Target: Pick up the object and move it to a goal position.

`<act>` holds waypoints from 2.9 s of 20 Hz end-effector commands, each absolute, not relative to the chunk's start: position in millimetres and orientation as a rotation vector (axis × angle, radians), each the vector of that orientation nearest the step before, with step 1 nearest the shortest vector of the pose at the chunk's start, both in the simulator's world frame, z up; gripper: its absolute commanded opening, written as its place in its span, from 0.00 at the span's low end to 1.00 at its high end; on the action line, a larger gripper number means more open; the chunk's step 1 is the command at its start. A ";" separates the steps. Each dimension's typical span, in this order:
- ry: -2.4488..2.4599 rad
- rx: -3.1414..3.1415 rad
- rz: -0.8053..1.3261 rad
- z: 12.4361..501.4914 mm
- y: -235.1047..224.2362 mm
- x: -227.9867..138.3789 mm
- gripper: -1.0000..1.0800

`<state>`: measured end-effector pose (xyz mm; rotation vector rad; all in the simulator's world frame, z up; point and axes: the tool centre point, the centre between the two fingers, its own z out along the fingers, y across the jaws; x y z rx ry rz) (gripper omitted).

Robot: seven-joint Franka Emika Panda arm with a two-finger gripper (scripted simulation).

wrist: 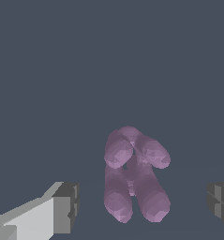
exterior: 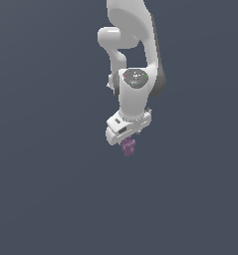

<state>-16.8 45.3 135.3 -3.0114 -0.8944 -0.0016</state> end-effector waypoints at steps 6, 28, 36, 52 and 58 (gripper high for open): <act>-0.901 -3.009 0.000 102.2 45.6 -18.2 0.96; -0.903 -3.009 -0.002 105.9 42.0 -18.4 0.00; -0.903 -3.009 -0.002 149.1 23.5 -25.8 0.00; -0.903 -3.006 -0.003 317.8 -47.8 -52.8 0.00; -0.903 -3.006 -0.003 382.4 -75.3 -61.9 0.00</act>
